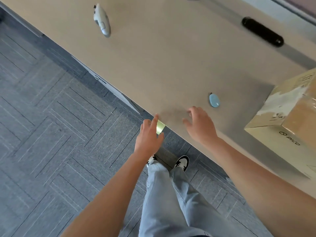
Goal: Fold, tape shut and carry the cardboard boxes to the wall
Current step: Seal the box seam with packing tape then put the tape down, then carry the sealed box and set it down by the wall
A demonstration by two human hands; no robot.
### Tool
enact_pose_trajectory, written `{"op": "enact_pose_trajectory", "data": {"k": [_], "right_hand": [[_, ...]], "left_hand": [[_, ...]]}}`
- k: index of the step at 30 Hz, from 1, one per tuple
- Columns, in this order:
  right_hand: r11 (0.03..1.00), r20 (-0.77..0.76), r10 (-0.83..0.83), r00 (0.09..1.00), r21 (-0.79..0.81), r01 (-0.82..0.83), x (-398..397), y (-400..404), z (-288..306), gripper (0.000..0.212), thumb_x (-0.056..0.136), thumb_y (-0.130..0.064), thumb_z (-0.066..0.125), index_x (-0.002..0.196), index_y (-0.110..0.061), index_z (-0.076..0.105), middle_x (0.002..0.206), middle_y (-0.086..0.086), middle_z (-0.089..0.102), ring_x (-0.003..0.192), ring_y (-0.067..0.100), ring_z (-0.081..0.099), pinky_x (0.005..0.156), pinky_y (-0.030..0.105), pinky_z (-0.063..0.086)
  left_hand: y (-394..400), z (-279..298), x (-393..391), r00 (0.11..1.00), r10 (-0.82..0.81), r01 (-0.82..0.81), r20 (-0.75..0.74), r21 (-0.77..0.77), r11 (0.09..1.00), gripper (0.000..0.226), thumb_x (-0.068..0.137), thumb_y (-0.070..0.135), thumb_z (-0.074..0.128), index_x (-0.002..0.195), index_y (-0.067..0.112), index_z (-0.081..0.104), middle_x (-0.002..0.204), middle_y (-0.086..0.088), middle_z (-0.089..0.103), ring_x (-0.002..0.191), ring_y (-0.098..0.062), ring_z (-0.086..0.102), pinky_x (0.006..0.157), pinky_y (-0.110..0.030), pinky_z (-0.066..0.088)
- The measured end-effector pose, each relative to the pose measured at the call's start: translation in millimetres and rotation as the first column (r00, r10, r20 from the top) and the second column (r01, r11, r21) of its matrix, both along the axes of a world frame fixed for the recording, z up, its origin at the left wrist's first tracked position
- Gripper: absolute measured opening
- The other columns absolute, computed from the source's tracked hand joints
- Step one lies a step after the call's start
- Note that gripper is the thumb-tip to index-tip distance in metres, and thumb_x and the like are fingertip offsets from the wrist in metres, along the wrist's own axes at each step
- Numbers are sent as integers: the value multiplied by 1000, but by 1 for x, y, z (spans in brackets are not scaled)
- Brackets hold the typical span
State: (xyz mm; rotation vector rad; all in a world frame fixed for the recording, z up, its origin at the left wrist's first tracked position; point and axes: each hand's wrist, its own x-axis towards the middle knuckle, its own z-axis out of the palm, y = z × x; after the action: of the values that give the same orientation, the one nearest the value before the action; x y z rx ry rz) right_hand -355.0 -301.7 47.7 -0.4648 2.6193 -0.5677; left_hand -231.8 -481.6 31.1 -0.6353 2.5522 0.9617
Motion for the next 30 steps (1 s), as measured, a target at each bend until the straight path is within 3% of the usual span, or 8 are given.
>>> {"op": "enact_pose_trajectory", "data": {"k": [4, 8, 13, 16, 19, 23, 26, 30], "right_hand": [[996, 14, -82, 997, -17, 82, 14, 41, 24, 34, 99, -26, 61, 129, -10, 58, 121, 11, 61, 111, 33, 60, 93, 46, 48], [977, -14, -205, 979, -63, 204, 32, 96, 49, 35, 100, -29, 65, 129, -10, 58, 123, 9, 62, 116, 30, 60, 96, 44, 48], [908, 18, -408, 913, -93, 408, 62, 182, 72, 38, 102, -32, 61, 137, -18, 55, 133, 1, 60, 125, 20, 57, 102, 39, 48], [801, 54, -590, 806, -86, 592, 84, 244, 77, 41, 102, -37, 59, 139, -20, 55, 136, -1, 60, 126, 18, 58, 100, 37, 50], [614, 80, -779, 621, -97, 783, 102, 304, 82, 45, 101, -36, 61, 140, -14, 56, 135, 4, 61, 126, 23, 58, 101, 37, 46], [362, 74, -925, 373, -124, 924, 115, 362, 86, 60, 97, -34, 66, 147, -8, 46, 138, 9, 57, 125, 27, 57, 102, 42, 47], [300, 97, -942, 321, -180, 937, 109, 385, 85, 75, 94, -39, 71, 156, -14, 36, 145, 6, 52, 131, 22, 53, 105, 41, 45], [273, 90, -949, 303, -248, 930, 98, 391, 80, 70, 90, -42, 75, 148, -18, 45, 138, 3, 54, 132, 21, 51, 102, 34, 41]], "left_hand": [[30, 37, -11, 990, 78, -73, -115, 50, 996, 69, 101, 29, 59, 161, 25, 26, 140, -2, 40, 124, -24, 49, 90, -42, 51], [77, 68, -27, 985, -20, 40, -174, 115, 992, 66, 101, 29, 58, 160, 29, 28, 140, 2, 42, 110, -21, 58, 88, -38, 50], [148, 88, -54, 954, -189, 228, -231, 152, 962, 63, 100, 24, 60, 157, 24, 34, 139, 1, 43, 127, -19, 49, 97, -38, 47], [193, 96, -69, 927, -301, 337, -224, 148, 930, 63, 100, 24, 60, 158, 23, 33, 140, -1, 43, 130, -22, 48, 104, -35, 42], [234, 102, -82, 910, -361, 396, -203, 169, 903, 68, 99, 23, 60, 160, 18, 31, 148, -4, 42, 137, -25, 46, 110, -38, 40], [277, 114, -98, 946, -293, 319, -139, 233, 919, 79, 99, 23, 61, 165, 16, 18, 163, -5, 36, 147, -26, 38, 119, -45, 35], [291, 116, -107, 958, -252, 280, -136, 254, 926, 77, 96, 24, 64, 162, 20, 25, 154, -4, 46, 142, -26, 43, 117, -48, 38], [292, 116, -114, 958, -252, 282, -137, 287, 916, 61, 94, 24, 67, 148, 27, 39, 131, 5, 55, 127, -15, 51, 104, -49, 49]]}}
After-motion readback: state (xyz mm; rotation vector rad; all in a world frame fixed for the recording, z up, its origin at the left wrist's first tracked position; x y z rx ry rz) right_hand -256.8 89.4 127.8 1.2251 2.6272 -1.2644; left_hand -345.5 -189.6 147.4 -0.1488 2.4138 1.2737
